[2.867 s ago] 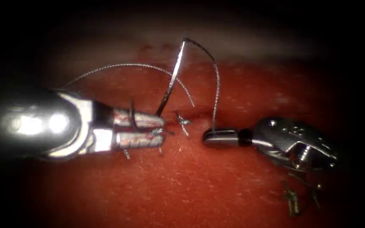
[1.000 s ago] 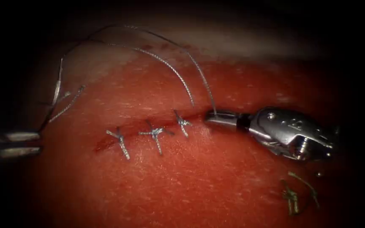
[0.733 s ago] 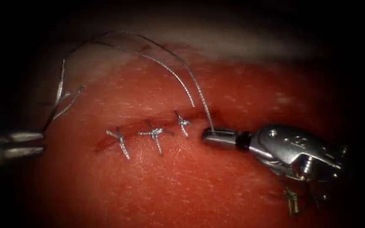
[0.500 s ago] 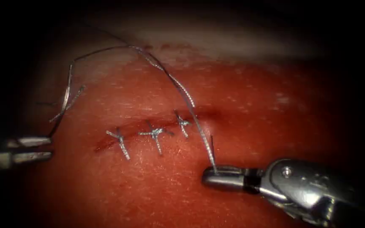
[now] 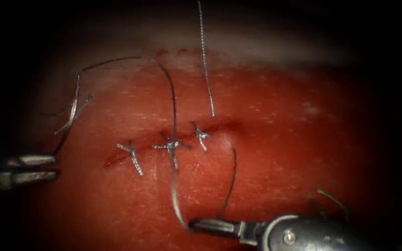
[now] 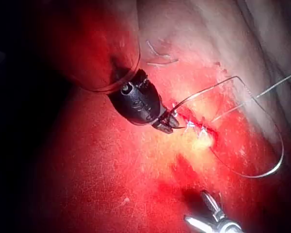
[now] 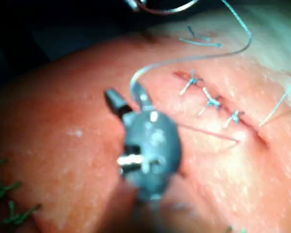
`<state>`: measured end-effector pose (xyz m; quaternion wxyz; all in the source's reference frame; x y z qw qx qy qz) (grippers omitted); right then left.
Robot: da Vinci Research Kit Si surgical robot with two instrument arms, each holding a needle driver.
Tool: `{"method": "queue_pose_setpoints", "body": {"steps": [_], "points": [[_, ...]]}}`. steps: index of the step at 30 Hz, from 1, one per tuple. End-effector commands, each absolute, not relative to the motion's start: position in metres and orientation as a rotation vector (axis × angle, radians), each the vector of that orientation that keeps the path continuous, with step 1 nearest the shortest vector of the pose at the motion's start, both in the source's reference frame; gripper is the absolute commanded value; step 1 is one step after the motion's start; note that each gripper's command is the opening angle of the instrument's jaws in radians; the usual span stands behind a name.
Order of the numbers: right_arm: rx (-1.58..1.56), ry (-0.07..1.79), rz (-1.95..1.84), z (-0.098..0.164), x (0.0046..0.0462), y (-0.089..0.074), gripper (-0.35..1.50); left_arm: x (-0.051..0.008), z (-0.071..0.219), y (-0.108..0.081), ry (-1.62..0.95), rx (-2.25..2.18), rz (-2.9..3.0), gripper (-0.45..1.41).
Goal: Wound Closure
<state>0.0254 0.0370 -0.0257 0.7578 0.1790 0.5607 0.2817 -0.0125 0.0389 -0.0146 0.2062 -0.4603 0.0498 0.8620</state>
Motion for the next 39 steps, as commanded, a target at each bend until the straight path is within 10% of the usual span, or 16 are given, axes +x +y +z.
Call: {"method": "queue_pose_setpoints", "body": {"steps": [1, 24, 27, 30, 39], "points": [[0.357, 1.225, 0.597, -0.024, 0.0249, 0.037, 1.33, -0.0127, -0.014, 0.038, 0.134, -1.284, 2.402, -0.35], [0.176, 1.082, 0.765, -0.009, 0.0204, 0.042, 1.10, -0.0115, -0.013, 0.038, 0.181, -1.260, 2.408, -0.35], [0.194, 1.087, 0.801, -0.009, 0.0209, 0.043, 0.73, -0.0116, -0.013, 0.038, 0.186, -1.256, 2.407, -0.35], [0.313, 1.094, 0.784, -0.008, 0.0208, 0.043, -0.35, -0.0116, -0.013, 0.038, 0.186, -1.256, 2.407, -0.35], [0.376, 1.076, 0.744, -0.009, 0.0213, 0.041, -0.35, -0.0116, -0.013, 0.038, 0.184, -1.258, 2.408, -0.35]]}}
